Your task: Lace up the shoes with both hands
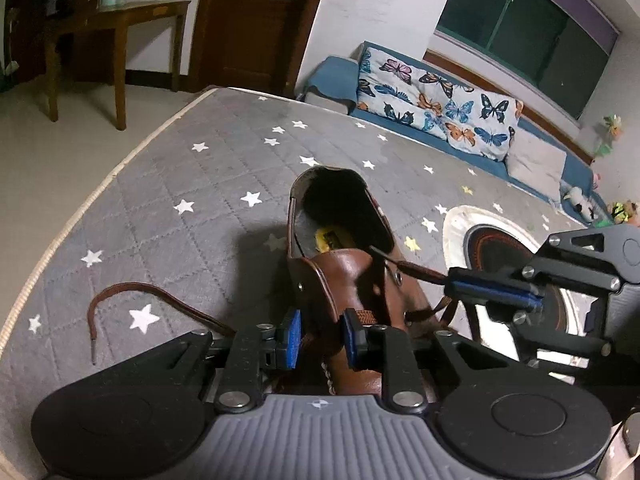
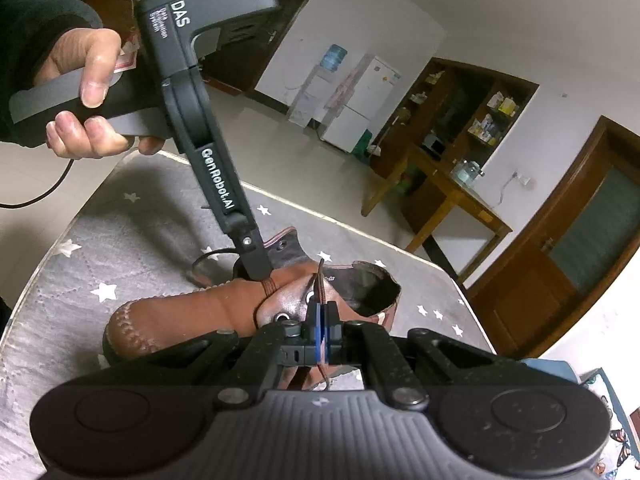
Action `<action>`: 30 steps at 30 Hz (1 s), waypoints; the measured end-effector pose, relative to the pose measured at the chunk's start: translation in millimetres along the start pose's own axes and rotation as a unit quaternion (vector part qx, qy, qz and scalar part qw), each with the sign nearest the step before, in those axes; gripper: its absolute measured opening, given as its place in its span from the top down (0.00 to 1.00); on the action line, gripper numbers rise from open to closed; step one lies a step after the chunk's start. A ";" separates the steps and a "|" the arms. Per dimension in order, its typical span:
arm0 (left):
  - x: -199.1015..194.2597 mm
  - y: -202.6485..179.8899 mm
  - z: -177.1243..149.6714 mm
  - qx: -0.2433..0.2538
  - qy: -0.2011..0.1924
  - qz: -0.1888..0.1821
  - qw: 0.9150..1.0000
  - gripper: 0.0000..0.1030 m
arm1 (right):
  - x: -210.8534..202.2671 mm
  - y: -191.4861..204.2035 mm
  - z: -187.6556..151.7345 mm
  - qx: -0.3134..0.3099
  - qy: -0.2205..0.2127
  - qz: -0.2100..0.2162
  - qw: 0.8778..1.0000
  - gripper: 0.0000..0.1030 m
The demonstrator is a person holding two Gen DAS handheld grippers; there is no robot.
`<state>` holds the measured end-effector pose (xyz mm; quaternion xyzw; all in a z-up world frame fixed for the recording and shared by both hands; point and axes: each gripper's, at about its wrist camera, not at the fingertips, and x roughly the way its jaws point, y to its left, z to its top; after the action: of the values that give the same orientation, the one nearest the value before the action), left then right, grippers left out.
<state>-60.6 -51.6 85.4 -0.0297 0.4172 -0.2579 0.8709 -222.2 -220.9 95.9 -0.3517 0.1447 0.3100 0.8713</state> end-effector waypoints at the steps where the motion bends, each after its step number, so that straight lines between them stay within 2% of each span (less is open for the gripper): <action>1: 0.1 -1.1 0.5 0.000 0.000 -0.001 1.000 0.76 | 0.7 -0.1 -0.2 -0.003 0.000 0.003 1.000 0.99; 12: 2.1 7.0 -4.6 0.002 -0.022 -0.029 0.999 0.76 | 13.9 3.0 4.1 -0.069 -0.002 0.025 0.997 0.99; 22: 3.3 10.9 -9.5 0.012 -0.038 -0.063 0.997 0.76 | 28.5 11.4 1.9 -0.150 0.006 0.056 0.987 0.99; 30: 4.0 11.1 -10.1 0.015 -0.038 -0.069 0.997 0.75 | 35.5 15.8 -3.8 -0.170 0.009 0.060 0.984 0.99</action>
<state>-61.2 -42.3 73.1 -0.0549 0.3764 -0.3220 0.8670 -205.4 -199.1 68.3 -0.4884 0.1182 0.3786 0.7773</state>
